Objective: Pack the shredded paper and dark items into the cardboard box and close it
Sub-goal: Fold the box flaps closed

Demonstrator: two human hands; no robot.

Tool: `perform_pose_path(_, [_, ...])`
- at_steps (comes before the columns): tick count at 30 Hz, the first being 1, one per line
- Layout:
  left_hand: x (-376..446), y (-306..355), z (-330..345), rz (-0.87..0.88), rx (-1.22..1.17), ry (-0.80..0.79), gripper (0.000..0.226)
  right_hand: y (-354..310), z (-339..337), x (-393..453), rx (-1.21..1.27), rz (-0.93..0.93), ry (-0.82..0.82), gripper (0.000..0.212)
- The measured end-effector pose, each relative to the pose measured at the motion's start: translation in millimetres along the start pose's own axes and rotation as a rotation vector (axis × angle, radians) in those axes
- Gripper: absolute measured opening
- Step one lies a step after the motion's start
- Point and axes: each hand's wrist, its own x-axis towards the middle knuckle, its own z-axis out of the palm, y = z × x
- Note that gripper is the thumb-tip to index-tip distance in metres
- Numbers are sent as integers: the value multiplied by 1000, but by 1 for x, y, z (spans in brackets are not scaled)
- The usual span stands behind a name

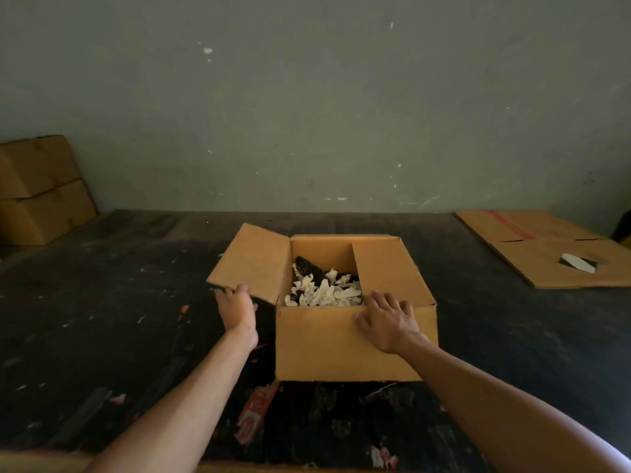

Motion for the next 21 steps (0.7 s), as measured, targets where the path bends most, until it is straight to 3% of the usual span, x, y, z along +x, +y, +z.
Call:
perform_pose_path(3, [-22, 8, 13, 231, 147, -222, 56, 2, -1, 0, -26, -12, 10, 64])
perform_pose_path(6, [-34, 5, 24, 333, 404, -476, 55, 4, -5, -1, -26, -40, 3, 60])
perform_pose_path(13, [-42, -24, 38, 538, 1438, -871, 59, 48, -28, -9, -69, -203, 45, 43])
perform_pose_path(16, [-42, -36, 40, 587, 1642, -885, 64, 81, -35, -16, -131, -171, 12, 60])
perform_pose_path(21, [-37, -43, 36, 680, 1630, -824, 58, 125, -30, -34, -359, -153, -65, 100])
